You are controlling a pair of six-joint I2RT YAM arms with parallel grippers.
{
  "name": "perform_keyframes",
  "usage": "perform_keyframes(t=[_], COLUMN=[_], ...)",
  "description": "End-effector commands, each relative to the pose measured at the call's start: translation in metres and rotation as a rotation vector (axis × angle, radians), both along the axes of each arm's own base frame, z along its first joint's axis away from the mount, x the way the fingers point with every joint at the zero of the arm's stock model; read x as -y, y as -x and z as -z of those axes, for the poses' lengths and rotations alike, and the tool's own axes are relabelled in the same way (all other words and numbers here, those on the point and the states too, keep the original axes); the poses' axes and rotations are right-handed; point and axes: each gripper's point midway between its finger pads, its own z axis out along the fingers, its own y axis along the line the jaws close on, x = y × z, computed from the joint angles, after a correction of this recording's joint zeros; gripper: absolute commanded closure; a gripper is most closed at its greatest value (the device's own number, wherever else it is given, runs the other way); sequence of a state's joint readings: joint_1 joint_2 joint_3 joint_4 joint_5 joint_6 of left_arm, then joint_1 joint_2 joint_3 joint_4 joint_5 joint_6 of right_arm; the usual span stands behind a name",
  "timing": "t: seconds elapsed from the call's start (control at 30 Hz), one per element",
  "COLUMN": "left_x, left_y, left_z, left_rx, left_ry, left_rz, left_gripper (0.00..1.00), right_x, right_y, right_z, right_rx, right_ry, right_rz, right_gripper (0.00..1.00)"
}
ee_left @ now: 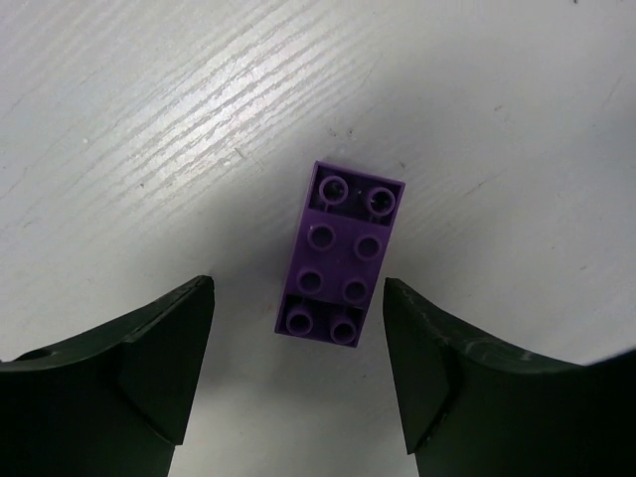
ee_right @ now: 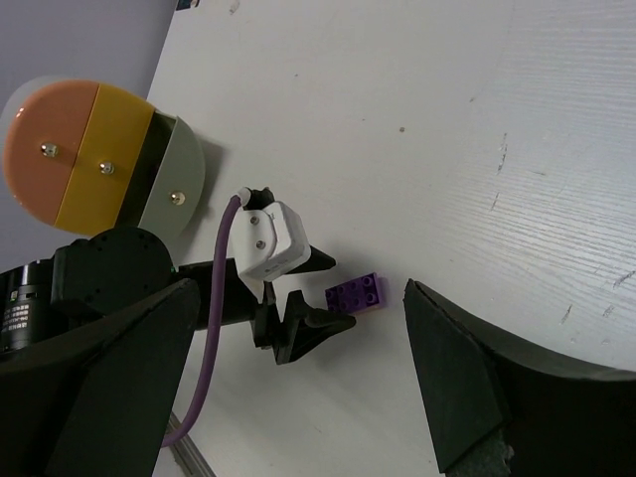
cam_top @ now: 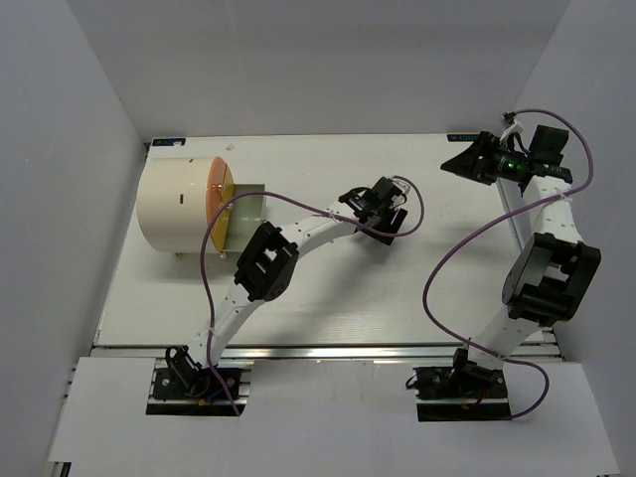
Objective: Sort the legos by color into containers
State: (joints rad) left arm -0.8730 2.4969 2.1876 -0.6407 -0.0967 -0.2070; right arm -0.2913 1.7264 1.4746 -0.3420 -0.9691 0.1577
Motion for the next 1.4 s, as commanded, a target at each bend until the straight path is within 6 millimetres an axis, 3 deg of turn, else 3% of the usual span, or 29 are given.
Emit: perform_keyframes(t=[0.0, 0.17, 0.3, 0.37, 0.57, 0.7, 0.8, 0.87, 0.97, 1.03, 1.07, 1.1, 1.17, 1.2, 1.23, 1.27, 1.37], left_x=[0.014, 0.021, 0.024, 0.023, 0.021, 0.018, 0.01, -0.005, -0.04, -0.068, -0.076, -0.092, -0.126, -0.137, -0.163, -0.182, -0.231], left_y=[-0.011, -0.013, -0.011, -0.01, -0.009, -0.013, -0.015, -0.014, -0.016, -0.023, -0.02, -0.021, -0.025, -0.019, -0.026, -0.019, -0.013], left_z=[-0.022, -0.019, -0.017, -0.016, -0.018, -0.037, -0.074, -0.106, -0.145, -0.162, -0.184, -0.187, -0.209, -0.21, -0.214, -0.217, -0.213], left_rx=[0.071, 0.076, 0.065, 0.06, 0.061, 0.095, 0.14, 0.158, 0.206, 0.24, 0.263, 0.256, 0.297, 0.29, 0.313, 0.312, 0.322], left_ry=[0.045, 0.074, 0.083, 0.083, 0.078, 0.081, 0.105, 0.141, 0.154, 0.124, 0.136, 0.101, 0.065, 0.029, -0.014, -0.053, -0.16], left_rz=[0.009, 0.016, 0.028, 0.025, 0.028, 0.006, -0.028, -0.074, -0.153, -0.221, -0.241, -0.27, -0.358, -0.376, -0.442, -0.472, -0.563], left_gripper=[0.22, 0.28, 0.45, 0.58, 0.67, 0.76, 0.81, 0.82, 0.87, 0.88, 0.88, 0.88, 0.9, 0.9, 0.9, 0.9, 0.9], right_x=[-0.002, -0.002, -0.003, -0.003, -0.006, -0.008, -0.019, -0.03, -0.048, -0.057, -0.062, -0.068, -0.075, -0.08, -0.082, -0.087, -0.099], right_y=[0.008, 0.009, 0.011, 0.011, 0.014, 0.016, 0.021, 0.027, 0.037, 0.044, 0.045, 0.047, 0.049, 0.051, 0.051, 0.052, 0.053], right_z=[-0.018, -0.014, -0.01, -0.007, -0.005, -0.005, -0.004, 0.004, 0.018, 0.027, 0.032, 0.035, 0.041, 0.043, 0.045, 0.047, 0.053], right_rx=[0.037, 0.026, 0.016, 0.01, 0.0, 0.004, 0.002, -0.007, -0.022, -0.019, -0.025, -0.031, -0.031, -0.03, -0.031, -0.024, -0.025], right_ry=[-0.01, -0.012, -0.016, -0.019, -0.028, -0.028, -0.033, 0.009, 0.059, 0.078, 0.092, 0.1, 0.126, 0.135, 0.152, 0.163, 0.18], right_rz=[-0.011, -0.009, -0.012, -0.014, -0.025, -0.043, -0.104, -0.167, -0.244, -0.277, -0.287, -0.298, -0.31, -0.325, -0.326, -0.337, -0.363], right_gripper=[0.11, 0.11, 0.11, 0.11, 0.11, 0.12, 0.14, 0.19, 0.37, 0.63, 0.75, 0.95, 1.0, 1.0, 1.0, 1.0, 1.0])
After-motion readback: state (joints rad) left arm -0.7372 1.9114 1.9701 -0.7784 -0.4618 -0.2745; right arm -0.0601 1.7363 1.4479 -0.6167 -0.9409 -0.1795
